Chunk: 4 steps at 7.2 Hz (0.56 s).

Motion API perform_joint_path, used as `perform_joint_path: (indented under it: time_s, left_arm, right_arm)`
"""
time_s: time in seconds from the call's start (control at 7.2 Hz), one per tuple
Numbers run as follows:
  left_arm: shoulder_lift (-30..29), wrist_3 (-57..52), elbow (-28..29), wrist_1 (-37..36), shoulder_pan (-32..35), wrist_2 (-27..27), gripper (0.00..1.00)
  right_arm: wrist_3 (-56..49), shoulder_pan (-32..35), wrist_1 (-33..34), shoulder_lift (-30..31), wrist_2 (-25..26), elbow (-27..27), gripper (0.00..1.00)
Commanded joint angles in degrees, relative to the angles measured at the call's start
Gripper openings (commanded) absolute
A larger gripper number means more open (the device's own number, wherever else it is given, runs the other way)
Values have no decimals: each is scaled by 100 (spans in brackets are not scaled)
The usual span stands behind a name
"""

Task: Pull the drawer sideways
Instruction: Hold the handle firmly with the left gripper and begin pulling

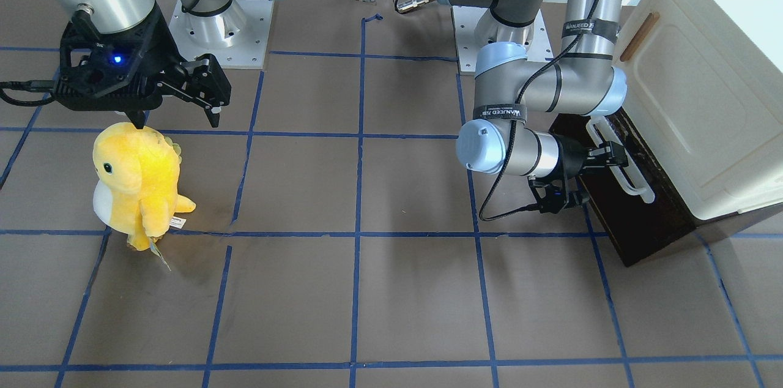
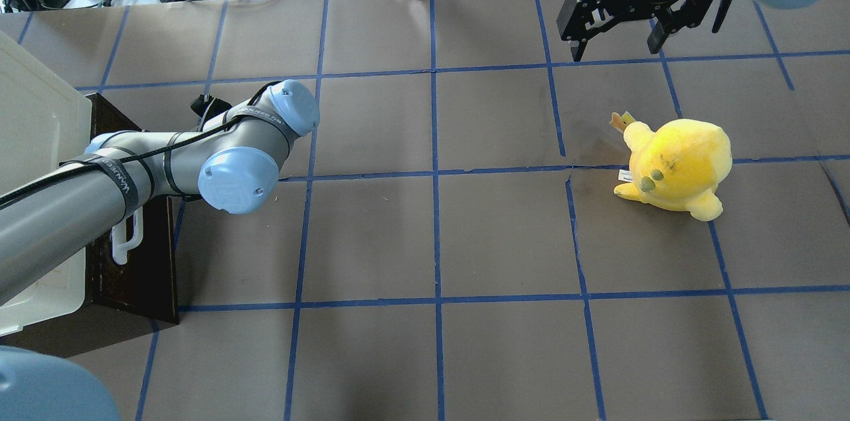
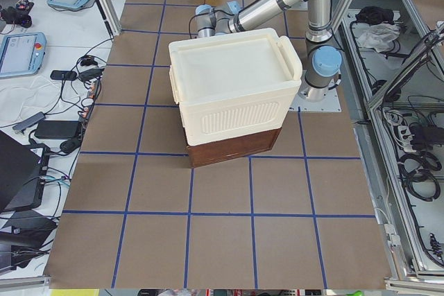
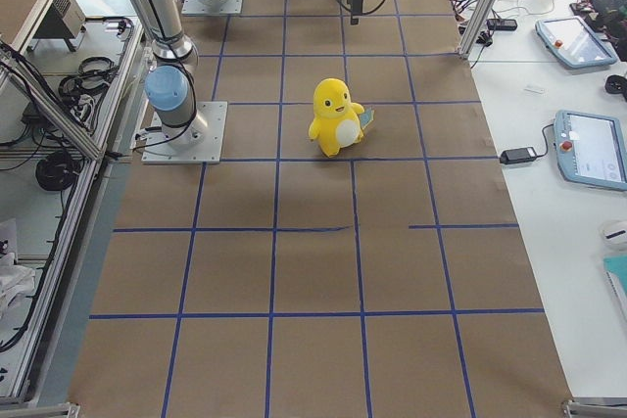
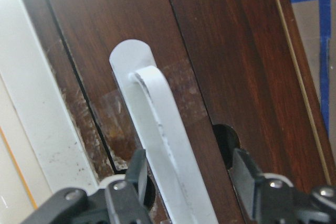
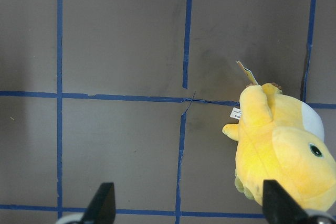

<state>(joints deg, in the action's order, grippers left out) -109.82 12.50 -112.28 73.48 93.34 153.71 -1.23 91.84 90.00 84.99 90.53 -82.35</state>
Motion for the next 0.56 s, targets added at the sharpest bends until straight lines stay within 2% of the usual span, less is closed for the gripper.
perform_joint_path:
  time_s: [0.0, 0.42]
  left_arm:
    - [5, -2, 13, 0, 0, 63, 63]
    - [5, 15, -13, 0, -9, 98, 63]
  right_arm:
    - [0, 0, 0, 0, 0, 0, 100]
    - [0, 0, 0, 0, 0, 0, 100]
